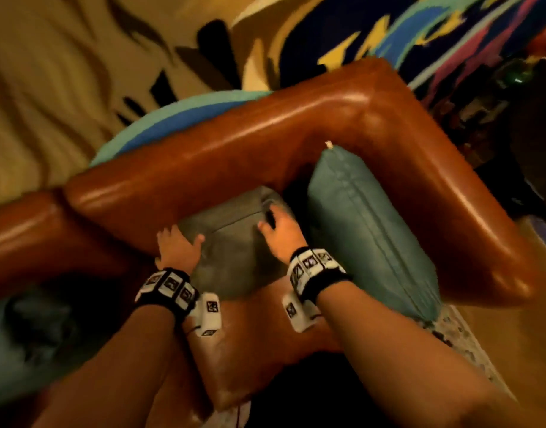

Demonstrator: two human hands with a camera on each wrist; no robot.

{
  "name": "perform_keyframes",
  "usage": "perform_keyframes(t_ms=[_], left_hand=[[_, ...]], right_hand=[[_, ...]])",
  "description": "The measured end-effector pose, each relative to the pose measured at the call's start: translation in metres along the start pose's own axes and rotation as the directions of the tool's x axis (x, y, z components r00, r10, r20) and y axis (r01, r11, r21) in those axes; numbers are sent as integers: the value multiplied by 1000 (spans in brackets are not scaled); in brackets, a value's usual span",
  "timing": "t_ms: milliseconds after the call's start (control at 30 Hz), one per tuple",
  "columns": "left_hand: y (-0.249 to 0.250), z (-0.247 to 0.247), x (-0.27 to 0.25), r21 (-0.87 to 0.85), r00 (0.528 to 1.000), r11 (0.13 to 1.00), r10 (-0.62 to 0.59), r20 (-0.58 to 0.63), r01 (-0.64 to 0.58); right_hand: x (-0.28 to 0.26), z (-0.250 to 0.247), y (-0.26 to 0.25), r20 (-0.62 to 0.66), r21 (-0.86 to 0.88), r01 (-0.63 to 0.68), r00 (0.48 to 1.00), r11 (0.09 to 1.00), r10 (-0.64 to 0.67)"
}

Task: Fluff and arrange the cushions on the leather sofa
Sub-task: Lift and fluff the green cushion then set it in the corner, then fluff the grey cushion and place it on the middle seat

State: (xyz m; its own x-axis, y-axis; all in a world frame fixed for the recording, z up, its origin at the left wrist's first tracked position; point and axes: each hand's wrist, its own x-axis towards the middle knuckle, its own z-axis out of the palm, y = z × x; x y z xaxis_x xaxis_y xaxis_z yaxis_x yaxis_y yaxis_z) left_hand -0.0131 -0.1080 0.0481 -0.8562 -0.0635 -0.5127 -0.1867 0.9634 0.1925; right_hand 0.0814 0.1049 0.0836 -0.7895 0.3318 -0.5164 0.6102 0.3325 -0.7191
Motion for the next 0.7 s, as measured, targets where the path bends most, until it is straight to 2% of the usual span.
perform_keyframes(t_ms=[33, 67, 100, 133, 167, 233, 267, 367, 433, 500, 600, 700], left_hand=[[-14, 2, -10, -83, 997, 994, -72, 9, 73], [-33, 3, -14, -239, 991, 961, -135, 28, 137], [-46, 3, -18, -422, 985, 890, -153, 80, 173], [-61, 2, -22, -608, 977, 764, -171, 130, 215], [-72, -1, -28, -724, 962, 634, -191, 195, 273], [-88, -8, -46, -809, 928, 454, -154, 340, 372], [-92, -11, -55, -812, 912, 421, -114, 394, 403], [-97, -13, -83, -802, 882, 383, -86, 464, 459], [-103, -11, -94, -811, 881, 354, -97, 464, 466], [-106, -8, -103, -802, 873, 356, -103, 477, 480], [-104, -3, -111, -783, 864, 370, -162, 476, 500], [-116, 2, -106, -752, 846, 387, -233, 480, 534]], right_hand=[[7, 10, -3, 39, 4, -74, 996, 997, 74], [10, 22, -7, 92, 6, -140, 986, 990, 139], [12, 28, -6, 123, 25, -189, 975, 982, 184], [11, 35, -6, 153, 40, -215, 966, 976, 207], [11, 37, 0, 155, 79, -233, 963, 969, 219], [8, 38, 16, 154, 204, -255, 962, 945, 226], [5, 36, 23, 166, 263, -279, 956, 923, 242], [-16, 33, 31, 314, 386, -317, 928, 866, 199], [-30, 36, 37, 397, 390, -327, 903, 861, 163], [-38, 41, 44, 385, 369, -314, 908, 875, 163], [-41, 43, 49, 288, 341, -298, 936, 892, 202], [-37, 41, 56, 308, 382, -340, 923, 859, 229]])
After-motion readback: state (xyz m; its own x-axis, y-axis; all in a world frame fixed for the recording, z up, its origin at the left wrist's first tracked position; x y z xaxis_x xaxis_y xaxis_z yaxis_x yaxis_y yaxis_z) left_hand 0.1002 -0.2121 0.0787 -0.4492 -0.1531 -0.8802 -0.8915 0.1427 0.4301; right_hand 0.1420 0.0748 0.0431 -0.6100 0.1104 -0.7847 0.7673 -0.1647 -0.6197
